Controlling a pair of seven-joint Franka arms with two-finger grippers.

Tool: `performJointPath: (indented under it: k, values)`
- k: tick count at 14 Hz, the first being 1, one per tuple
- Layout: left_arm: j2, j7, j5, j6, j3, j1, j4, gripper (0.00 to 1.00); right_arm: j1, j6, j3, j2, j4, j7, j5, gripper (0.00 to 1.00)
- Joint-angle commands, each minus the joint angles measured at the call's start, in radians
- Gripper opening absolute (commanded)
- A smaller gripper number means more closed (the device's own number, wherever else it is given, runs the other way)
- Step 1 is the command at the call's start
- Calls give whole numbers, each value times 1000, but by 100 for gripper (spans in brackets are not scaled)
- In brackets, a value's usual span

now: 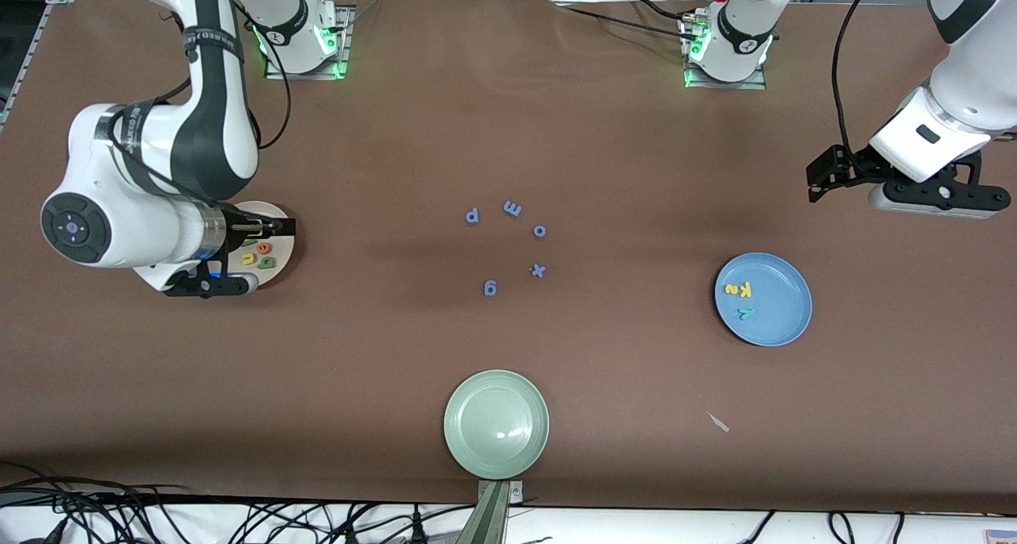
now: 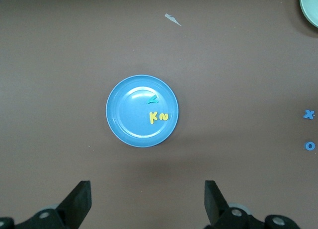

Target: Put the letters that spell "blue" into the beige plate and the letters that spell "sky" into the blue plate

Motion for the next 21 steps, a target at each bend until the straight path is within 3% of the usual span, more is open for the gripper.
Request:
performJointPath:
  k: [1, 3, 6, 8, 9, 13, 16, 21]
  values:
    - [-20, 10, 18, -13, -6, 7, -10, 100, -64, 22, 133, -131, -28, 14, -146, 100]
    - [-20, 10, 18, -13, -8, 7, -10, 100, -234, 27, 341, -202, -42, 13, -266, 100]
    - [-20, 10, 18, -13, -8, 7, -10, 100, -449, 79, 541, -297, -98, 4, -330, 100]
    - [-20, 10, 18, -13, -8, 7, -10, 100, -646, 73, 714, -346, -100, 2, -357, 100]
    - [-20, 10, 18, -13, -8, 7, -8, 100, -703, 87, 744, -376, -111, 4, -355, 100]
    - [-20, 10, 18, -13, -8, 7, -8, 100, -793, 136, 753, -453, -134, 10, -352, 100]
    - [-20, 10, 18, -13, -8, 7, -8, 100, -834, 206, 801, -528, -250, 13, -358, 100]
    - [-20, 10, 18, -13, -8, 7, -8, 100, -850, 196, 812, -506, -214, 10, -346, 100]
